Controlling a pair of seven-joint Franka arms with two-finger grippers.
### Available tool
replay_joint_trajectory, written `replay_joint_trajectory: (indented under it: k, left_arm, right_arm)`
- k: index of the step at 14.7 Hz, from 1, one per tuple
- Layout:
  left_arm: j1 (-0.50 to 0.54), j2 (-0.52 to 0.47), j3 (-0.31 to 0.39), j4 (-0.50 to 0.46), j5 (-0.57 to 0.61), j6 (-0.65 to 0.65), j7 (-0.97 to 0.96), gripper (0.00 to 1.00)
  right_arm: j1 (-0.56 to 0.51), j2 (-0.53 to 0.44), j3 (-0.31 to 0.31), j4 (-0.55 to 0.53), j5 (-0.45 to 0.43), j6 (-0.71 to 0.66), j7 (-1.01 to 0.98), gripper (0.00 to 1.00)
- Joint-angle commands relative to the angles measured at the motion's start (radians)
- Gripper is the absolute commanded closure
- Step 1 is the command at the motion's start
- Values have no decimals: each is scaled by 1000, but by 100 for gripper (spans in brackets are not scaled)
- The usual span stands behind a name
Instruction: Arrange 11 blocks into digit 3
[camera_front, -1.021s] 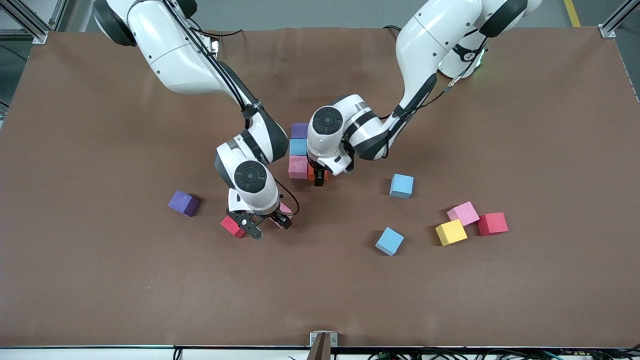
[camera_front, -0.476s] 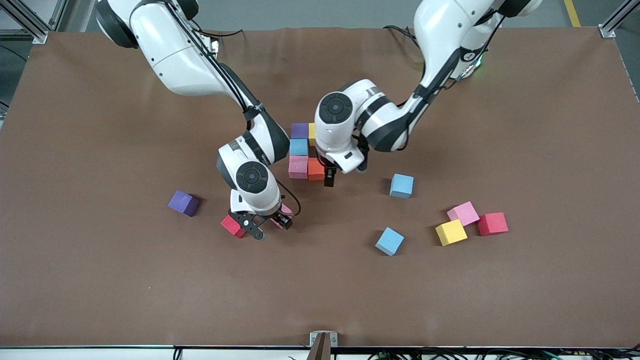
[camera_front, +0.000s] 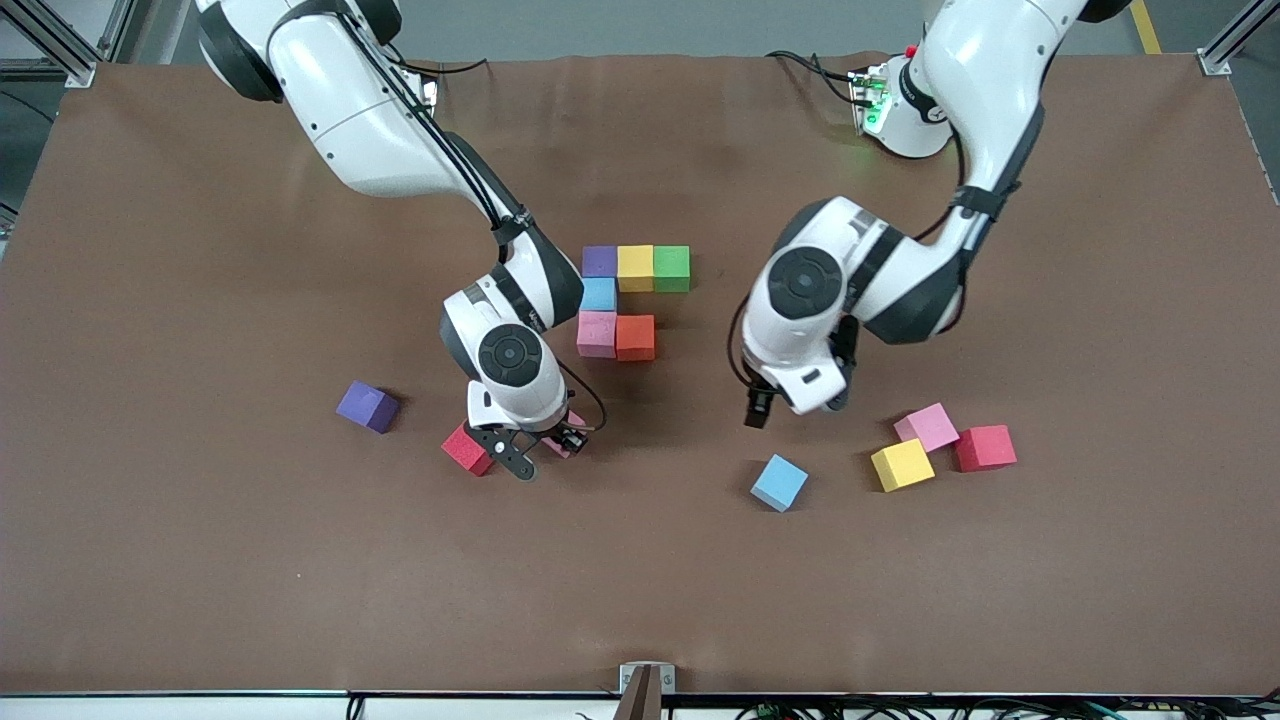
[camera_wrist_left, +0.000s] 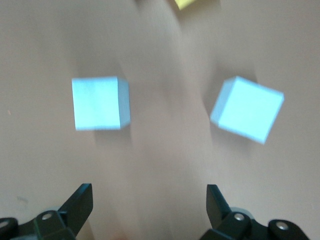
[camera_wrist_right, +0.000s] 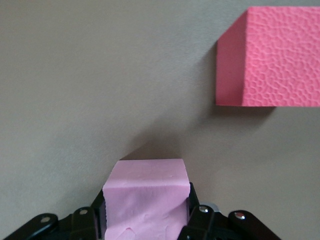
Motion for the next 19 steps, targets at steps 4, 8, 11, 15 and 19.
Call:
replay_joint_trajectory:
  k: [4,8,11,15,19]
  left_arm:
    - [118,-16,-7,-88,14,-58,11,0]
    - [120,-11,-13,-147,3,-34,9,0]
    - [118,-13,-17,-207,0,0,2,0]
    - [121,-7,-17,-234,0,83,-1,0]
    - [135,-8,-17,-289,0,130,-1,0]
  right_arm:
    - [16,0,18,9,-7,-11,-363,91]
    - [40,-13,21,3,-8,-34,-515,92]
    - [77,-13,19,-2,-19,-47,-527,92]
    - [97,-45,19,-54,-21,-44,-547,92]
    - [96,-75,19,-97,-21,-43,-555,92]
